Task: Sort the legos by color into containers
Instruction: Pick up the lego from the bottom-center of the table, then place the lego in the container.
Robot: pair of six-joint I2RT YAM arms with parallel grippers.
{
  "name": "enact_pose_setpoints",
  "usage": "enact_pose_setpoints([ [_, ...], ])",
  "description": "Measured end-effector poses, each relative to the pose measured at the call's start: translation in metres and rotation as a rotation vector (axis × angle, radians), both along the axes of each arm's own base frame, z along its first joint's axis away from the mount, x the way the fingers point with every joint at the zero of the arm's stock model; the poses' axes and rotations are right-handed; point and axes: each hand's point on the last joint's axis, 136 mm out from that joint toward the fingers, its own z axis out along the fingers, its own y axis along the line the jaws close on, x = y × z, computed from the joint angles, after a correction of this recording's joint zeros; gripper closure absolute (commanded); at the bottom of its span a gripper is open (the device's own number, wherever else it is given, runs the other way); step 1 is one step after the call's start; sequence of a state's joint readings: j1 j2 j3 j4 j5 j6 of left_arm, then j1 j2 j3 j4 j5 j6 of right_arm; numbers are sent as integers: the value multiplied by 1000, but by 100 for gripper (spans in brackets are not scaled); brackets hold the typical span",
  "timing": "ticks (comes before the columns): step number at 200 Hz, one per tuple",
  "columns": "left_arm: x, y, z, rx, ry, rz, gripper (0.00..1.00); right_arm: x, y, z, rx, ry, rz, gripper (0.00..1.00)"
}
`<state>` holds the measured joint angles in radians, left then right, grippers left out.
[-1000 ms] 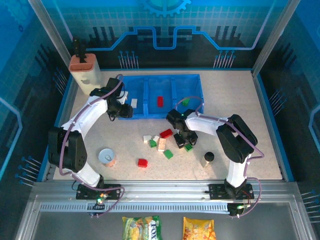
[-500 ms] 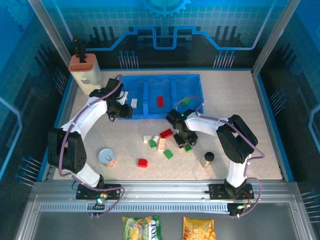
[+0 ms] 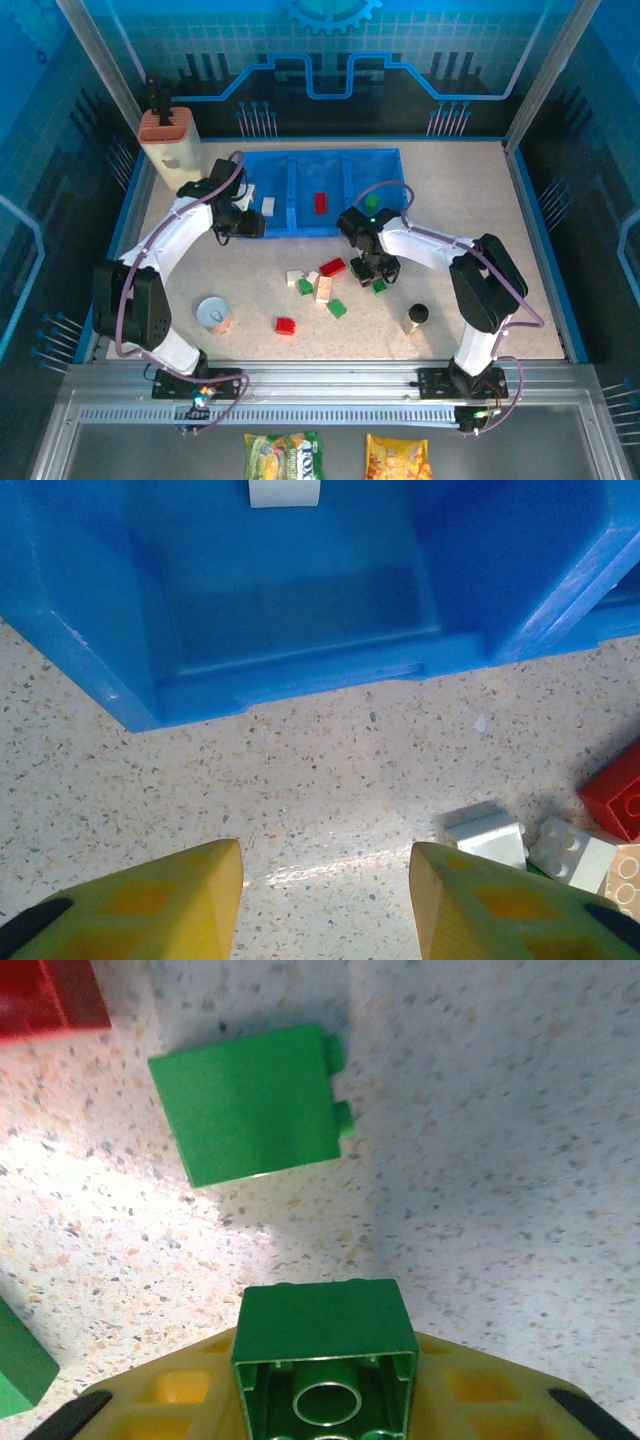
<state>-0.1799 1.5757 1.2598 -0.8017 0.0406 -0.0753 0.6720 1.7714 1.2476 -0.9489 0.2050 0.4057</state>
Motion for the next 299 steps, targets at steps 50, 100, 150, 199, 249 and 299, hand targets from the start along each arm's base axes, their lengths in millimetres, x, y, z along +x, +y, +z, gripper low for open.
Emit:
enact_pose_setpoints([
  [50, 0, -1, 2, -10, -5, -2, 52, 35, -10, 34, 45, -65, -70, 63],
  [100, 0, -2, 9, -21, -29, -5, 52, 86, -21, 85, 94, -183, -132, 63],
  [150, 2, -3, 12, -24, -41, -5, 52, 123, -26, 96, 96, -213, -164, 63],
  [199, 2, -3, 11, -27, -42, -6, 52, 161, -25, 92, 102, -229, -207, 64],
  [249, 2, -3, 11, -27, -44, -6, 52, 199, -27, 66, 105, -221, -324, 65],
  [299, 2, -3, 11, -24, -44, -5, 52, 227, -33, 29, 101, -191, -492, 62],
])
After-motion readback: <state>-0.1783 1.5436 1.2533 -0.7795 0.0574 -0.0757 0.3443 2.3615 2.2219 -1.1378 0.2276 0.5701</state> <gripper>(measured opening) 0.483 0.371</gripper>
